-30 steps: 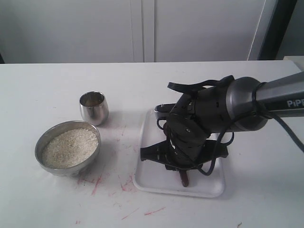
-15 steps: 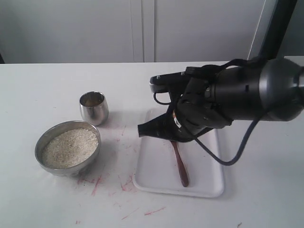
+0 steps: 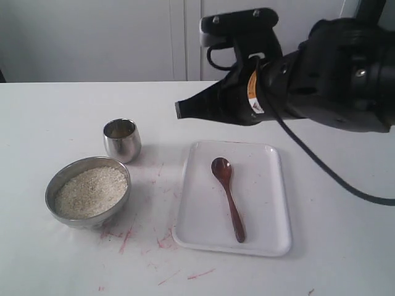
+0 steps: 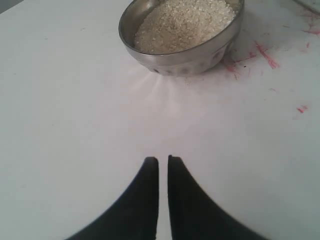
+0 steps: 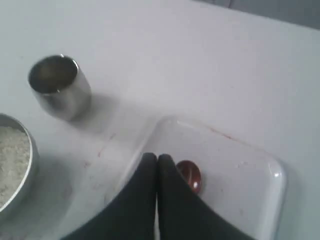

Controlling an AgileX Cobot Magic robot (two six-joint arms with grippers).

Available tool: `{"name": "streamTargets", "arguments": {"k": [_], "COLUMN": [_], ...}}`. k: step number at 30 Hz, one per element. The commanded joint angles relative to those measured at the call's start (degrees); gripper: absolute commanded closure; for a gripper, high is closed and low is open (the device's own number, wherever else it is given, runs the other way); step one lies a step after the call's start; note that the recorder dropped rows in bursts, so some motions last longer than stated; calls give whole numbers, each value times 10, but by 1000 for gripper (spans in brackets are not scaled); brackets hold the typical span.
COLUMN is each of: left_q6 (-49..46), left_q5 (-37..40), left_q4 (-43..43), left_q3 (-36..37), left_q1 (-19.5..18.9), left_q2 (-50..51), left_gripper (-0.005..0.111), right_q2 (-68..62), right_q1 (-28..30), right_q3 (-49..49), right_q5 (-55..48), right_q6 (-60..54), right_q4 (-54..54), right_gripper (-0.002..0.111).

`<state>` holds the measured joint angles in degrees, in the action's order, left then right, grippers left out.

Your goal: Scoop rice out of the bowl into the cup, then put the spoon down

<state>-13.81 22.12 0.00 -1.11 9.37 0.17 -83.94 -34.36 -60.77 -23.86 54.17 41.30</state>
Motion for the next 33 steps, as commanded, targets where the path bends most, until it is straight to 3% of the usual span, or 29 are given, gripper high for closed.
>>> {"name": "streamTargets", "arguments": {"k": [1, 6, 20, 33], "left_q6": [3, 3, 3, 3], "left_q5": [19, 19, 19, 19], "left_q4": [0, 0, 0, 0], "left_q3": [5, 5, 5, 5], "left_q1": [1, 1, 1, 1], "left_q2": [-2, -2, -2, -2], "left_gripper": [92, 92, 92, 92], "right_q2": [49, 93, 255, 432], "right_q1": [1, 1, 1, 1], "right_q3": [3, 6, 160, 247], "right_q5": [14, 14, 179, 226], "right_q6": [2, -8, -17, -18], "right_q4": [20, 25, 161, 161], "right_gripper": [108, 108, 108, 108]}}
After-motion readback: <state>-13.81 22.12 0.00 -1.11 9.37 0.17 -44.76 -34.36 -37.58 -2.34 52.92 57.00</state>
